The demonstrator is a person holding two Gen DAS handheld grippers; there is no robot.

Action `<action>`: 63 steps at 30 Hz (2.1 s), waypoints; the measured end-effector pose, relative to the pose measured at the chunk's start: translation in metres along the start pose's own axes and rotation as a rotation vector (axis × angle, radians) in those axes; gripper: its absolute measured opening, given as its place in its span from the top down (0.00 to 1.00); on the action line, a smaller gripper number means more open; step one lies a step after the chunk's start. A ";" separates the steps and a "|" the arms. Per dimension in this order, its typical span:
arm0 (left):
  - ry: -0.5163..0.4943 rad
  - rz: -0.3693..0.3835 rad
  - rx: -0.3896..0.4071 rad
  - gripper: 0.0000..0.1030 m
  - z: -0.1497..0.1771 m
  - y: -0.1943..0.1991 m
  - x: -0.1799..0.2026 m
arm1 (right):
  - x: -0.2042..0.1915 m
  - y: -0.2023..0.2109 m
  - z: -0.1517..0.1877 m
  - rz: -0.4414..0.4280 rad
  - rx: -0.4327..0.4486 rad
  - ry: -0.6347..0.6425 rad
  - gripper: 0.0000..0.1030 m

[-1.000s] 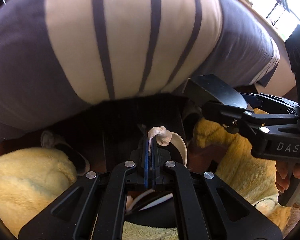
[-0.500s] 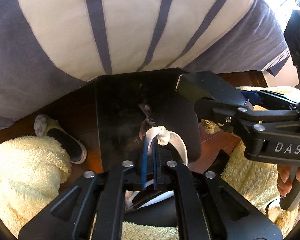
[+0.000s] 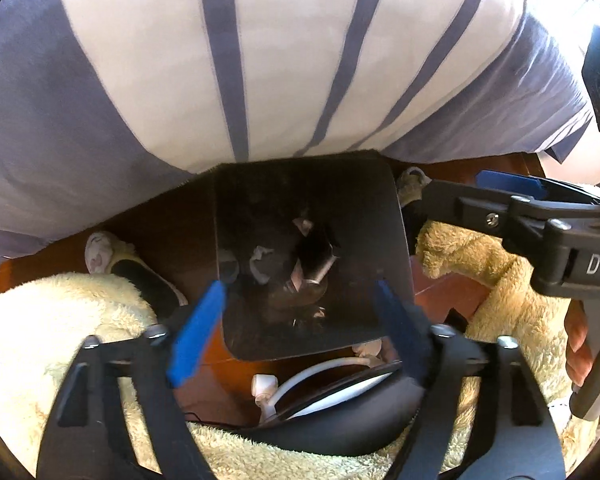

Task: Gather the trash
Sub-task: 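Open both tools to drop the strap and box into the bin, then raise both open tools back over the remaining items, then grasp the green Origins bottle with the right tool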

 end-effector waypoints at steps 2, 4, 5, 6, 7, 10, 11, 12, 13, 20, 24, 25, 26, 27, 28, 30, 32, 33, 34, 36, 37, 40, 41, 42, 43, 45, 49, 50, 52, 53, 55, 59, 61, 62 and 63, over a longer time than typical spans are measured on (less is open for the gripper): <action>-0.004 -0.004 0.015 0.13 -0.001 0.007 0.003 | 0.002 0.007 -0.002 0.021 0.020 0.000 0.08; -0.005 -0.006 0.027 0.08 -0.002 0.012 0.004 | 0.006 0.016 -0.003 0.041 0.048 -0.001 0.07; -0.009 -0.004 0.033 0.08 -0.002 0.015 0.006 | 0.006 0.020 -0.004 0.044 0.056 -0.003 0.07; -0.011 -0.001 0.038 0.08 -0.002 0.018 0.007 | 0.008 0.024 -0.004 0.045 0.065 -0.008 0.07; -0.014 0.000 0.046 0.08 -0.002 0.022 0.009 | 0.010 0.029 -0.005 0.041 0.074 -0.015 0.07; -0.028 -0.004 0.078 0.08 -0.004 0.033 0.014 | 0.015 0.044 -0.008 0.036 0.108 -0.027 0.07; -0.036 -0.006 0.097 0.08 -0.005 0.041 0.017 | 0.016 0.049 -0.009 0.039 0.121 -0.029 0.07; -0.041 -0.006 0.112 0.08 -0.005 0.046 0.018 | 0.017 0.058 -0.010 0.044 0.147 -0.028 0.07; -0.046 -0.007 0.127 0.08 -0.007 0.051 0.019 | 0.019 0.064 -0.011 0.046 0.164 -0.025 0.07; -0.075 -0.039 0.252 0.08 -0.022 0.100 0.030 | 0.018 0.109 -0.023 0.062 0.290 -0.004 0.07; -0.084 -0.057 0.309 0.08 -0.035 0.125 0.030 | 0.017 0.127 -0.033 0.076 0.348 0.010 0.07; -0.085 -0.061 0.318 0.08 -0.038 0.129 0.030 | 0.015 0.131 -0.035 0.081 0.358 0.013 0.07; -0.086 -0.068 0.330 0.08 -0.041 0.134 0.029 | 0.015 0.135 -0.039 0.088 0.369 0.015 0.07; -0.087 -0.073 0.340 0.08 -0.045 0.139 0.028 | 0.015 0.137 -0.041 0.092 0.376 0.016 0.07; -0.090 -0.077 0.349 0.08 -0.047 0.143 0.028 | 0.016 0.141 -0.045 0.096 0.387 0.017 0.07; -0.093 -0.089 0.373 0.08 -0.055 0.153 0.025 | 0.016 0.148 -0.053 0.105 0.404 0.016 0.07; -0.089 -0.101 0.390 0.08 -0.063 0.160 0.020 | 0.017 0.152 -0.062 0.112 0.421 0.016 0.07; -0.088 -0.108 0.396 0.08 -0.068 0.164 0.017 | 0.017 0.155 -0.068 0.116 0.431 0.017 0.07; -0.087 -0.115 0.401 0.08 -0.071 0.167 0.017 | 0.017 0.158 -0.074 0.118 0.443 0.020 0.07; -0.088 -0.128 0.412 0.08 -0.082 0.174 0.013 | 0.016 0.163 -0.084 0.124 0.459 0.023 0.07; -0.088 -0.131 0.415 0.08 -0.086 0.175 0.012 | 0.016 0.165 -0.090 0.128 0.467 0.024 0.07; -0.091 -0.149 0.424 0.08 -0.102 0.179 0.008 | 0.014 0.167 -0.110 0.128 0.480 0.019 0.07; -0.091 -0.152 0.425 0.08 -0.106 0.180 0.007 | 0.014 0.167 -0.116 0.126 0.483 0.018 0.07; -0.091 -0.156 0.424 0.08 -0.111 0.180 0.006 | 0.012 0.166 -0.122 0.124 0.484 0.018 0.07; -0.092 -0.160 0.422 0.08 -0.116 0.181 0.003 | 0.011 0.165 -0.129 0.118 0.482 0.017 0.07; -0.095 -0.167 0.417 0.08 -0.124 0.179 0.001 | 0.005 0.162 -0.142 0.103 0.477 0.012 0.07; -0.093 -0.170 0.403 0.08 -0.137 0.176 -0.005 | -0.021 0.155 -0.168 0.070 0.474 0.048 0.07; -0.094 -0.173 0.402 0.08 -0.139 0.176 -0.007 | -0.025 0.153 -0.171 0.068 0.473 0.056 0.07; -0.097 -0.176 0.395 0.08 -0.145 0.175 -0.010 | -0.040 0.147 -0.181 0.058 0.467 0.080 0.11; -0.099 -0.179 0.391 0.08 -0.149 0.174 -0.011 | -0.047 0.143 -0.188 0.054 0.461 0.089 0.12; -0.100 -0.180 0.386 0.08 -0.154 0.171 -0.013 | -0.056 0.136 -0.198 0.045 0.445 0.096 0.20; -0.103 -0.176 0.378 0.08 -0.162 0.168 -0.015 | -0.071 0.118 -0.213 0.025 0.400 0.101 0.31; -0.101 -0.173 0.375 0.08 -0.166 0.166 -0.017 | -0.077 0.108 -0.219 0.029 0.379 0.110 0.36; -0.100 -0.171 0.373 0.08 -0.169 0.165 -0.017 | -0.079 0.103 -0.221 0.038 0.368 0.116 0.37; -0.100 -0.170 0.371 0.08 -0.170 0.164 -0.017 | -0.081 0.100 -0.222 0.044 0.364 0.119 0.42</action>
Point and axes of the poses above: each gripper's, at about its wrist camera, not at the fingertips, and y roughly against the way its jaws point, x to its right, z to its underside, the point moved 2 cm from there along -y, roughly the way its jaws point, and after that the axes turned 14 degrees about z, right-handed, at the moved point
